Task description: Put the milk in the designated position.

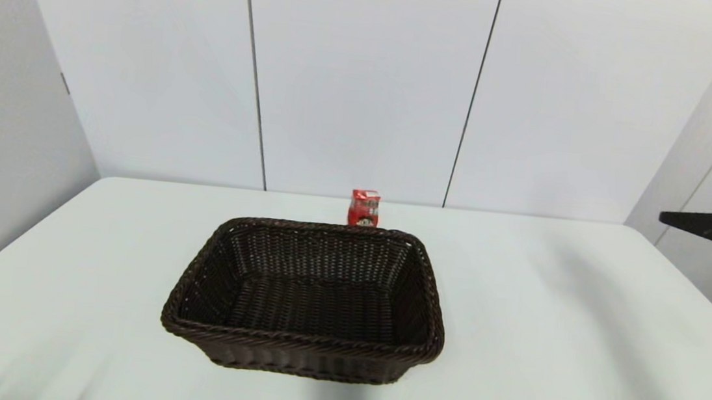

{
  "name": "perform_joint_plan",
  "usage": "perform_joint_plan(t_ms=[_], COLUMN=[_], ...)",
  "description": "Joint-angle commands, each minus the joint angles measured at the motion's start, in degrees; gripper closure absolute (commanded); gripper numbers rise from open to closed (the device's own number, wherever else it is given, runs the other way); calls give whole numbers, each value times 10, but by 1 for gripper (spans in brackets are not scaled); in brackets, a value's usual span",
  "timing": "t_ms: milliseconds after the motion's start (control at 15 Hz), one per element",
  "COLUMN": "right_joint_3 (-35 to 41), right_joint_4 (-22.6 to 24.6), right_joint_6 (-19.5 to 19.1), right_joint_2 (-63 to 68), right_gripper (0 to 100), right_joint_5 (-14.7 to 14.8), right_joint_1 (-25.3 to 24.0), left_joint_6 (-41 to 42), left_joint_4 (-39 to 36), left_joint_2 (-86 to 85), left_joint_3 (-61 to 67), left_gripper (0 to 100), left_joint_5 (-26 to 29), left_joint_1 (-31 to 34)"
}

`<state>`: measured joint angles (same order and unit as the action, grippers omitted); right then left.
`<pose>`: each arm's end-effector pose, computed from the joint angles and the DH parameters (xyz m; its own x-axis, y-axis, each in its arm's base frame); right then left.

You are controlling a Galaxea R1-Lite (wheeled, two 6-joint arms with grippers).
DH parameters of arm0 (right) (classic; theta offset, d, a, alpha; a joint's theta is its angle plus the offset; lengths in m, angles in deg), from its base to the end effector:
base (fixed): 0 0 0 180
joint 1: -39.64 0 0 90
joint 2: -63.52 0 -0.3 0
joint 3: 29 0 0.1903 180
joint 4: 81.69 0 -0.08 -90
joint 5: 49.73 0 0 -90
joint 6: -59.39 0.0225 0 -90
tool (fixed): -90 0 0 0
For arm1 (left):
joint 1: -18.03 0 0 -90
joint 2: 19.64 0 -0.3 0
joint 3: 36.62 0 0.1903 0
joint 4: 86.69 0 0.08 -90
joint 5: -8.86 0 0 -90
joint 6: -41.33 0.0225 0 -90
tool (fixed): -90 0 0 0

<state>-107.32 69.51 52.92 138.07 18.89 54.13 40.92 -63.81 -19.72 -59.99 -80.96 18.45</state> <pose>0.1971 -0.0425 0.2590 0.9081 0.1418 -0.3940 -0.1324 0.9899 0.0512 -0.0229 -0.0002 0.0763 0.9999 0.0042 0.0099 -0.0041 1.0000 -0.0071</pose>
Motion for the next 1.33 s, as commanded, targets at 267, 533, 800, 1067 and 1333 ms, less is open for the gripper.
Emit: perform_joint_plan(t_ms=[267, 533, 800, 1067, 1333], right_joint_3=[278, 394, 470, 550, 549], right_joint_4=[35, 25, 38, 127, 101], right_joint_6=[-28, -34, -30, 22, 77], right_joint_2=[-371, -543, -614, -644, -745], right_gripper=[0, 0, 0, 0, 0], right_joint_5=[20, 25, 144, 174, 205], right_joint_1=[-1, -54, -157, -153, -146], left_joint_6=[0, 0, 0, 0, 0], left_joint_4=[0, 0, 0, 0, 0], left_joint_2=[1, 1, 1, 1, 1], left_joint_3=[0, 0, 0, 0, 0], left_gripper=[0, 0, 0, 0, 0], left_joint_5=[0, 0, 0, 0, 0], left_joint_1=[0, 0, 0, 0, 0])
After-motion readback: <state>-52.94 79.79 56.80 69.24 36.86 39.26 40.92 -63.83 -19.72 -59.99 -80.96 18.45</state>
